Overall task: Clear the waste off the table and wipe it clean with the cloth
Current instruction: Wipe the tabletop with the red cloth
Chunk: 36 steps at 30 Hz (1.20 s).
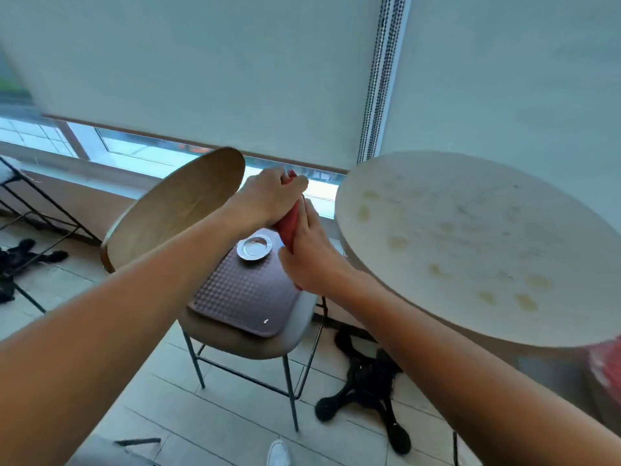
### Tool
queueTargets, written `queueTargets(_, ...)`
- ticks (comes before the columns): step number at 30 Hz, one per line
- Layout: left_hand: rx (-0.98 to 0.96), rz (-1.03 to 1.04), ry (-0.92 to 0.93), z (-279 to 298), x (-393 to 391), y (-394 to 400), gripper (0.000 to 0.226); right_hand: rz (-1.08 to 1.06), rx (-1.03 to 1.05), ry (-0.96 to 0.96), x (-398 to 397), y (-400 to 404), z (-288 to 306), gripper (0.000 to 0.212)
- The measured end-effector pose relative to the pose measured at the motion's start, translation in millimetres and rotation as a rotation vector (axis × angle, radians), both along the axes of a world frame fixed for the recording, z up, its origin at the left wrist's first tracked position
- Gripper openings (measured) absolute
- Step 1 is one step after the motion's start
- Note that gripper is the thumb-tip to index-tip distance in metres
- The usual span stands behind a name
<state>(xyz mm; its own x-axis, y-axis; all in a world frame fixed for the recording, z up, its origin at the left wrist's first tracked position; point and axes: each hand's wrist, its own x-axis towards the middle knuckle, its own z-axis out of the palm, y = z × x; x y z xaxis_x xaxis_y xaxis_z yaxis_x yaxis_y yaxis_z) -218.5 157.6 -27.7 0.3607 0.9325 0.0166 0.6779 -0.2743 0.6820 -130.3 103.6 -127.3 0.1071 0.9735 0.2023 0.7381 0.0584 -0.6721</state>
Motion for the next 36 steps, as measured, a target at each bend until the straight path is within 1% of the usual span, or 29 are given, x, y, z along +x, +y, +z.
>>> queueTargets(3,0.026,-0.007,-0.07,34,17,-32,0.036,0.03,0.023,-0.026,24,-33,43,0.099)
queueTargets(5,0.01,-0.018,-0.136,47,32,-50,0.034,0.042,0.043,-0.088,44,-55,62,0.1)
queueTargets(7,-0.041,-0.065,-0.228,56,50,-67,0.038,0.04,0.067,-0.174,68,-75,75,0.101)
queueTargets(10,-0.158,-0.167,-0.342,63,82,-85,0.033,-0.014,0.046,-0.291,107,-107,89,0.101)
queueTargets(12,-0.247,-0.218,-0.415,65,107,-96,0.032,-0.05,0.055,-0.41,134,-131,97,0.099)
queueTargets(14,-0.3,-0.279,-0.438,63,134,-109,0.034,-0.106,0.049,-0.557,161,-159,104,0.094)
queueTargets(17,-0.34,-0.366,-0.439,53,174,-125,0.037,-0.217,-0.04,-0.784,192,-201,107,0.086)
queueTargets(19,-0.35,-0.432,-0.42,41,190,-132,0.04,-0.265,-0.114,-0.864,207,-220,99,0.085)
queueTargets(20,-0.351,-0.472,-0.388,35,197,-135,0.042,-0.278,-0.171,-0.862,214,-225,91,0.086)
queueTargets(21,-0.345,-0.512,-0.339,27,202,-136,0.044,-0.279,-0.243,-0.807,220,-228,83,0.089)
queueTargets(23,-0.277,-0.582,-0.208,10,206,-135,0.043,-0.26,-0.399,-0.588,225,-233,66,0.1)
queueTargets(25,-0.107,-0.646,-0.035,-2,206,-128,0.04,-0.235,-0.496,-0.37,224,-238,59,0.104)
queueTargets(27,0.064,-0.693,0.065,-10,202,-121,0.041,-0.217,-0.516,-0.251,217,-241,60,0.105)
queueTargets(28,0.134,-0.709,0.071,-14,200,-118,0.04,-0.233,-0.5,-0.172,212,-240,63,0.101)
queueTargets(29,0.204,-0.718,0.06,-16,198,-115,0.037,-0.259,-0.453,-0.071,206,-238,65,0.09)
queueTargets(30,0.266,-0.723,0.04,-20,195,-112,0.034,-0.298,-0.372,0.036,199,-232,67,0.072)
queueTargets(31,0.31,-0.725,0.014,-23,192,-109,0.032,-0.367,-0.288,0.093,194,-225,67,0.055)
queueTargets(32,0.342,-0.727,-0.02,-27,189,-107,0.03,-0.471,-0.229,0.075,190,-216,64,0.049)
queueTargets(33,0.375,-0.729,-0.054,-32,185,-105,0.029,-0.568,-0.218,0.002,187,-208,61,0.056)
queueTargets(34,0.412,-0.73,-0.084,-37,180,-104,0.028,-0.643,-0.25,-0.063,183,-200,56,0.067)
queueTargets(35,0.449,-0.733,-0.099,-41,176,-103,0.027,-0.696,-0.297,-0.096,179,-193,51,0.074)
queueTargets(36,0.481,-0.739,-0.103,-46,172,-101,0.027,-0.728,-0.334,-0.106,176,-186,44,0.077)
